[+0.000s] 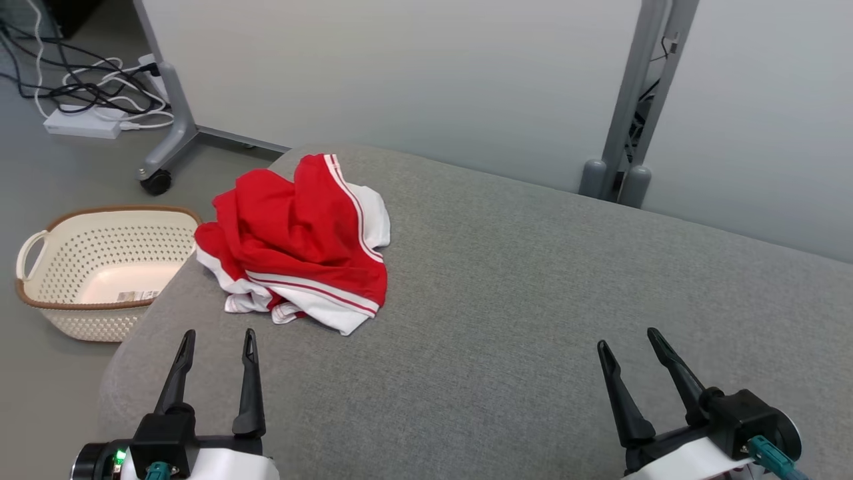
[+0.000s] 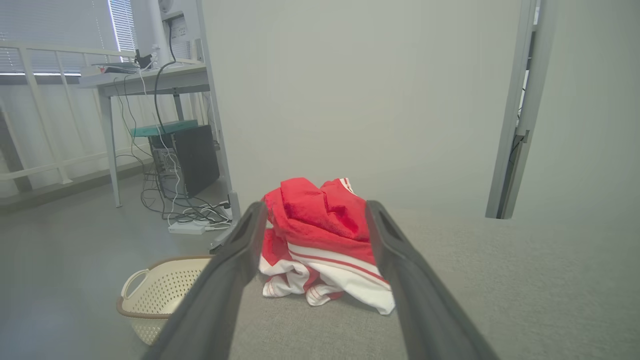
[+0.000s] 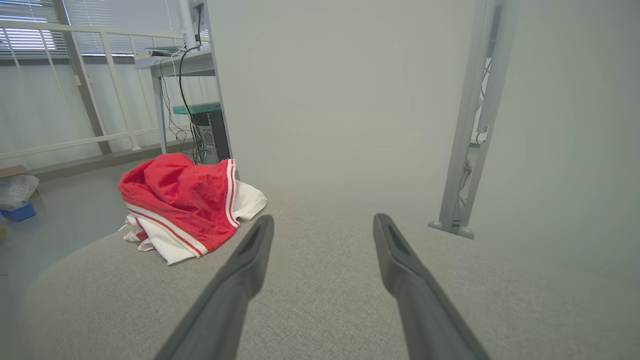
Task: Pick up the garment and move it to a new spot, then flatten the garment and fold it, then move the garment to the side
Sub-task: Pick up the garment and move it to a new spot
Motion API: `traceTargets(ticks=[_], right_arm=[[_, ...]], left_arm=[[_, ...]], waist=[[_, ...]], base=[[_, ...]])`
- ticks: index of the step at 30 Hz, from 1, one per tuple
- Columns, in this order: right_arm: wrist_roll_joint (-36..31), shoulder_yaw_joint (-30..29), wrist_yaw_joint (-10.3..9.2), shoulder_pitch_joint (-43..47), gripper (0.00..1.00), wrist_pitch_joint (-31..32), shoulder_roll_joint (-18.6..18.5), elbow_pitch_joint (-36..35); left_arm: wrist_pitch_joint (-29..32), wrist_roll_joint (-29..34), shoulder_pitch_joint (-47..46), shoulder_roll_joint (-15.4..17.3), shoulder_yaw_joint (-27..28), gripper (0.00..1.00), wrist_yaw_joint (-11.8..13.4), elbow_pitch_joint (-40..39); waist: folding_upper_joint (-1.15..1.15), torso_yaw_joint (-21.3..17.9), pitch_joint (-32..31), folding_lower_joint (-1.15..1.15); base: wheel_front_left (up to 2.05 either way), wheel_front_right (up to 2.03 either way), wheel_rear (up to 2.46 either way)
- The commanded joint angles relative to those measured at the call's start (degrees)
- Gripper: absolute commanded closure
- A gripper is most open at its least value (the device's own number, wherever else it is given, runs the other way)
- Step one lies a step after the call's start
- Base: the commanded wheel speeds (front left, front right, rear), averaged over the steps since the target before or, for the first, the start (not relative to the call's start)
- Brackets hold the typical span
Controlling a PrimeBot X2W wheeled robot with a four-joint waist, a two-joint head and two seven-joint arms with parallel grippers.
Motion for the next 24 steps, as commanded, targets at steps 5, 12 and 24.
traceTargets(ticks=[5,12,24], right_arm=[[0.5,0.5,0.01,0.5,0.0,0.0,-0.4,-0.3],[0.2,1.2,0.01,-0.8,0.0,0.0,-0.4,0.2],[1.5,0.7,0.01,-0.4,0.0,0.0,-0.4,0.0]], left_arm=[[-0.1,-0.4,0.8,0.1,0.6,0.0,-0.4,-0.2],[-0.1,-1.3,0.7,0.1,1.3,0.0,-0.3,-0.6],[-0.1,-2.4,0.6,0.1,0.9,0.0,-0.2,0.0]], waist=[[0.0,3.0,-0.6,0.0],[0.0,3.7,0.0,0.0],[0.0,3.8,0.1,0.0]], base=[[0.0,0.0,0.0],[0.0,0.0,0.0],[0.0,0.0,0.0]])
